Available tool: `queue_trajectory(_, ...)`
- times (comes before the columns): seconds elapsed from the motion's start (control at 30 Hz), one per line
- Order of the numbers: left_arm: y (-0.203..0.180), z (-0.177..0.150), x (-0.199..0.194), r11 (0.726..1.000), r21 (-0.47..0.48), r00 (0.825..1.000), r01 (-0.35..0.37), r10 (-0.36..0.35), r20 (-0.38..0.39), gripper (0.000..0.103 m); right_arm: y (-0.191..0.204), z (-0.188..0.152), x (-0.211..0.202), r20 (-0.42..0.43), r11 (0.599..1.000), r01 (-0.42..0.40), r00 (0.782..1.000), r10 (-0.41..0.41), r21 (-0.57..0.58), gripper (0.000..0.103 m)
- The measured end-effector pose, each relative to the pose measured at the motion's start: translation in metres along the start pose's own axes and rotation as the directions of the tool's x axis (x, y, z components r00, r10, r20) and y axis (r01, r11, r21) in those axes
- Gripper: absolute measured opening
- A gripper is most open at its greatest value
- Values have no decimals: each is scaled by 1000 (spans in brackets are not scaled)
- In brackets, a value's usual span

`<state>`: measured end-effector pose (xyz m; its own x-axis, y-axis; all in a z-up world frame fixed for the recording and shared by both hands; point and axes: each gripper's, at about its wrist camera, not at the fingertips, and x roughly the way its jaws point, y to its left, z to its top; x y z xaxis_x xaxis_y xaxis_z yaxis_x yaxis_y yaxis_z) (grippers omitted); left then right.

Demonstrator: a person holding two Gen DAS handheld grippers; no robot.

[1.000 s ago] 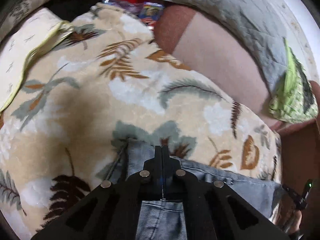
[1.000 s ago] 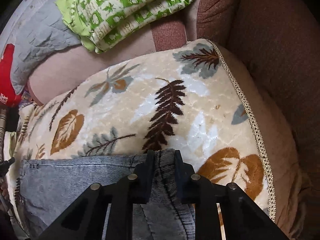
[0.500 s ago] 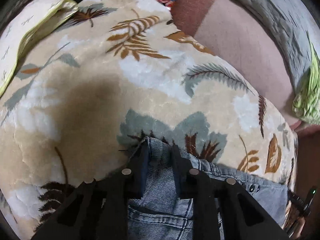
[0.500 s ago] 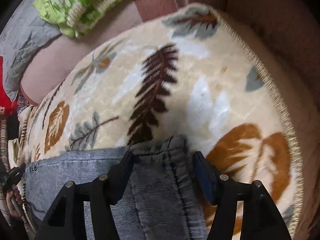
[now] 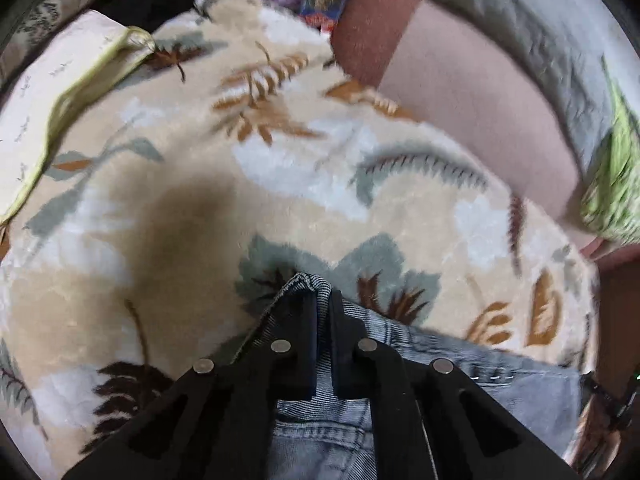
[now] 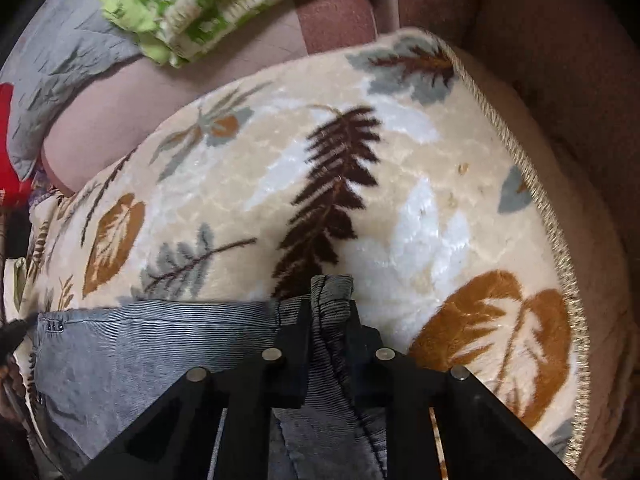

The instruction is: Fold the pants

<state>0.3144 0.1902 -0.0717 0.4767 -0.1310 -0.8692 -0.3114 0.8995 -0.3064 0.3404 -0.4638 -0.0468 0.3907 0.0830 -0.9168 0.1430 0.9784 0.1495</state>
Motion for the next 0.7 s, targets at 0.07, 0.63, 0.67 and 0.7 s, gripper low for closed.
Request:
queue_trajectory(0.07, 1, 2, -21, 999, -3, 999, 34, -34, 31, 4, -1, 1, -17, 43, 1000, -7, 999, 7, 13, 14)
queue_trajectory(0.63, 56, -118, -223, 961, 90, 935, 261, -275, 223, 5, -3, -99, -213, 343, 988, -149, 927, 152, -35, 14)
queue_trajectory(0.67, 70, -140, -227, 958, 81, 935, 274, -285, 213, 5, -9, -119, -217, 346, 986, -161, 924, 162, -30, 15)
queue_trajectory(0.7, 78, -153, -228, 958, 74, 936, 278, -288, 202, 5, -17, -139, -219, 345, 983, -182, 922, 178, -21, 15)
